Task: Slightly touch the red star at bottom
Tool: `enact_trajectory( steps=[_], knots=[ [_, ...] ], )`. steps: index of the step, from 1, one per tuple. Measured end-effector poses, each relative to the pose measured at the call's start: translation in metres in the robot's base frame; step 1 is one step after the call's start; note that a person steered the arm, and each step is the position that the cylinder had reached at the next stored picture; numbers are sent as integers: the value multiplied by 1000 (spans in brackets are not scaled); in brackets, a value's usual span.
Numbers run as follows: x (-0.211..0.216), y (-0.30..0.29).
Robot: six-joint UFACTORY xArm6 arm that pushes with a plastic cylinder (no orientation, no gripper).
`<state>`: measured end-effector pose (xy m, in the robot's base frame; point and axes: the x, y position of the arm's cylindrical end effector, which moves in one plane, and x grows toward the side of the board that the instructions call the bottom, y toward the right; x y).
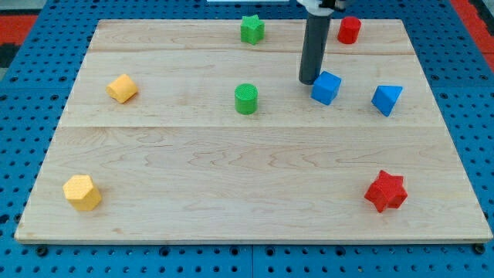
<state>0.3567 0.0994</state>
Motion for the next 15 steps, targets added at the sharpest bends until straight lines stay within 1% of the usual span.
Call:
enact_trajectory(
  steps=[2, 3, 5, 6, 9, 10, 11, 12, 13, 14, 15],
  knots=[
    [27, 24],
    [27, 54],
    [27, 3],
    [11, 3],
    [9, 2],
    [15, -1],
    [46, -1],
    [83, 11],
    [125, 62],
    [128, 129],
    [193, 140]
  ],
)
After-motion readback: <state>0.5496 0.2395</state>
